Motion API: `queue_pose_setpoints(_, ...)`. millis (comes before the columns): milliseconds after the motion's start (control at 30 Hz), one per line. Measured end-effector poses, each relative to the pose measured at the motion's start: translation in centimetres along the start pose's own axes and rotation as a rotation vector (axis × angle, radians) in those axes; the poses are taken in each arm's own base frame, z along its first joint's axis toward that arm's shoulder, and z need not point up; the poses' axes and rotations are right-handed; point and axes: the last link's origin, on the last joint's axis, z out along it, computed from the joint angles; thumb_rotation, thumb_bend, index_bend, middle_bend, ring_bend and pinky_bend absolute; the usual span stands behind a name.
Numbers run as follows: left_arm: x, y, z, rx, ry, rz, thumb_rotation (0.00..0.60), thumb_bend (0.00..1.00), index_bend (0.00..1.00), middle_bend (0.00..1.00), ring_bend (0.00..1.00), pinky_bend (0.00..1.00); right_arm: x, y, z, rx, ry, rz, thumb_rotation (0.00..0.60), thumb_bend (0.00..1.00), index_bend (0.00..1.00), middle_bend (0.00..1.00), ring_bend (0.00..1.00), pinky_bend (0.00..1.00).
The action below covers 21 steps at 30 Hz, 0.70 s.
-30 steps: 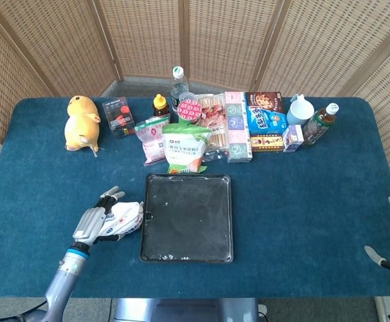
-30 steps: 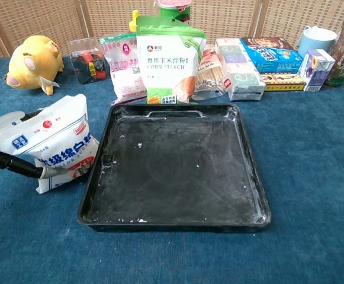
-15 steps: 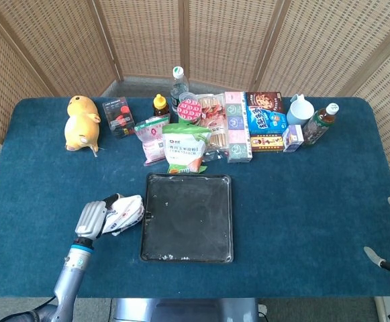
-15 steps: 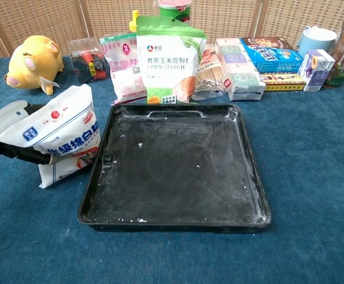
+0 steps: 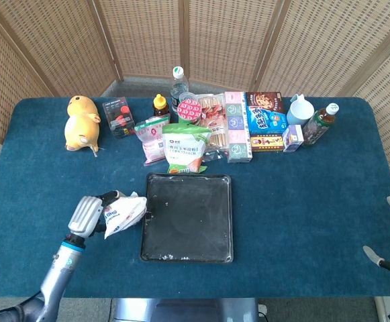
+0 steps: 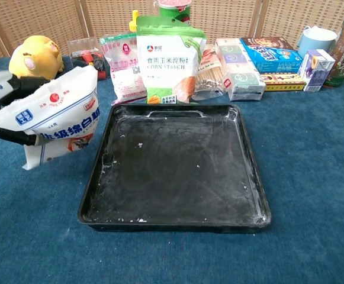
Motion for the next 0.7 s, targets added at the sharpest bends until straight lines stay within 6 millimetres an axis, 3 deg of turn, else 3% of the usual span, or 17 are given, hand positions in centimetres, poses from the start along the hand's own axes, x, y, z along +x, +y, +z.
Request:
queue_pose_setpoints(167, 2.6, 0.9, 1.0, -0.131, -0.026, 0.194, 0.6, 0.61, 0.87, 0.72, 0.72, 0.71, 0.1, 0.1, 0.0, -0.005, 0.004, 0.003, 0.6, 0.0, 0.01, 0.0, 0.02, 0.0)
queue_pose_setpoints(367, 4.3, 3.3, 2.7, -0.268, -0.036, 0.484, 0.6, 0.61, 0.87, 0.72, 0.72, 0.7, 0.0, 0.0, 0.0, -0.003, -0.001, 0.001, 0.6, 0.0, 0.01, 0.0, 0.02, 0.0)
queue_pose_setpoints(700, 4.8, 8.5, 5.5, -0.611, 0.023, 1.093, 0.6, 0.58, 0.87, 0.72, 0.71, 0.7, 0.2, 0.1, 0.0, -0.008, 0.002, 0.005, 0.6, 0.0, 0.01, 0.0, 0.02, 0.0)
